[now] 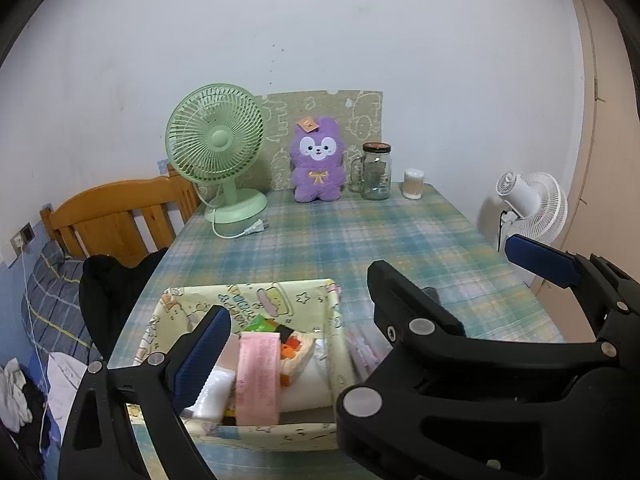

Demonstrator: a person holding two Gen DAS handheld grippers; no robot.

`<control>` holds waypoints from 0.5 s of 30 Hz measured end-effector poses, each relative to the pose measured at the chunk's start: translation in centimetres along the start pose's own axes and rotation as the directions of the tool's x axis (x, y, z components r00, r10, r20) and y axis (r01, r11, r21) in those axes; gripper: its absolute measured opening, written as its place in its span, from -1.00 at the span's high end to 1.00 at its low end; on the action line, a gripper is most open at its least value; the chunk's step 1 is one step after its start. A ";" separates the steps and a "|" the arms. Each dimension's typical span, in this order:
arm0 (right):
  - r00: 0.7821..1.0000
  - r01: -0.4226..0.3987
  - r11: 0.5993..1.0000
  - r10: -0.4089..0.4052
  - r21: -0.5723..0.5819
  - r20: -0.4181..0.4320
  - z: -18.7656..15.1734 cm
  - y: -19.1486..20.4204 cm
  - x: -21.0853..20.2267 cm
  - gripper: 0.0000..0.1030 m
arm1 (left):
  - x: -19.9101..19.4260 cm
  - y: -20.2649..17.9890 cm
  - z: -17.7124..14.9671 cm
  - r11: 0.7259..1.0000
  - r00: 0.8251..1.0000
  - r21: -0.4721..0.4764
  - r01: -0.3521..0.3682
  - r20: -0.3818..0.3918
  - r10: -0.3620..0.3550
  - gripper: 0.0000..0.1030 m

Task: Organize soft objects
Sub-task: 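Withdraw both tools from the box toward the black bundle on the table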

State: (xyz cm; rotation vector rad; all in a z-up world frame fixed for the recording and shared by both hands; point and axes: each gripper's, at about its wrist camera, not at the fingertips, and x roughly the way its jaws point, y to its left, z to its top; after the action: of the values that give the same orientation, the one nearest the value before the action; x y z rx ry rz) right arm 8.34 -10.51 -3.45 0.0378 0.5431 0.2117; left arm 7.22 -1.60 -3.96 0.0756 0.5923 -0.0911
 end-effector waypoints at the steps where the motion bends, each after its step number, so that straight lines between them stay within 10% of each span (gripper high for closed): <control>1: 1.000 0.003 1.000 -0.003 0.002 0.003 0.0 -0.3 -0.1 -0.99 | 0.0 -0.3 0.1 1.000 1.000 -0.001 0.001 0.003 -0.001 -0.87; 15: 0.999 0.043 0.999 -0.043 0.008 0.029 -0.1 -3.8 -1.1 -1.00 | 0.4 -3.5 0.1 1.000 1.000 -0.026 0.009 0.015 -0.008 -0.87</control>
State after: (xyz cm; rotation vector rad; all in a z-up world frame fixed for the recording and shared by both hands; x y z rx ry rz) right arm 8.09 -14.51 -3.36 0.0360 0.5153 0.1671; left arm 7.23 -5.16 -4.24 0.0473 0.5790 -0.0921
